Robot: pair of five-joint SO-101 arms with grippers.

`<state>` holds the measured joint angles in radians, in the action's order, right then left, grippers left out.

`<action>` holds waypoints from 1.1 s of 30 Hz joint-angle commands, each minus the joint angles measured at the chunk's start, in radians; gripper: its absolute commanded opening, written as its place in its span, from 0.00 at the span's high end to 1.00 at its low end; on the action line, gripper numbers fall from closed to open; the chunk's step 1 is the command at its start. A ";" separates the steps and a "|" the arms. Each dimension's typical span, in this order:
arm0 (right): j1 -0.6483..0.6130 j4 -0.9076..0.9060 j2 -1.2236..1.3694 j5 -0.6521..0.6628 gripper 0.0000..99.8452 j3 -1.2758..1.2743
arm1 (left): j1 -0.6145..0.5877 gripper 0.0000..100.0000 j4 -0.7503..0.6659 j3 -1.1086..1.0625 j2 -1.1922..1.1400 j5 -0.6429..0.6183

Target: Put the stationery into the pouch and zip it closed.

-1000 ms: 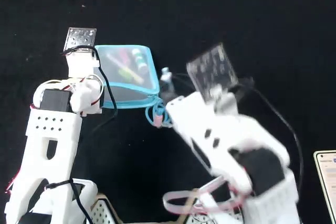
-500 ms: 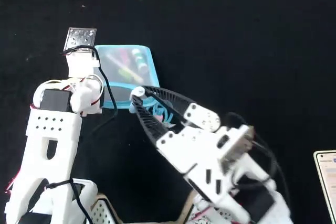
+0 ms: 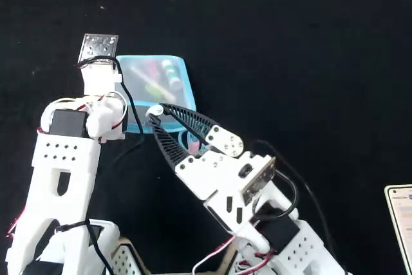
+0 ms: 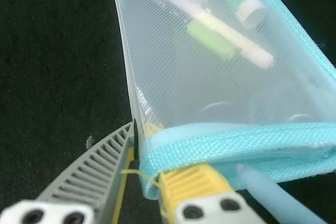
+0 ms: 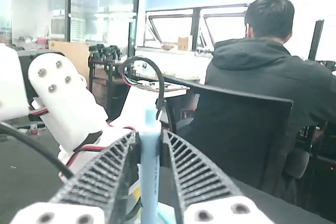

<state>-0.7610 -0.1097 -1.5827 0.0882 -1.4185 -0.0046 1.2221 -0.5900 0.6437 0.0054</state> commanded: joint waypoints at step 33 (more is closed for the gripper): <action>0.021 -0.089 -0.016 0.084 0.99 -0.277 | 0.008 0.97 0.002 -0.008 -0.012 0.003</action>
<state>-0.7258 -0.1910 -1.5842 0.1665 -1.6978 -0.0046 1.2221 -0.5900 0.6437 0.0054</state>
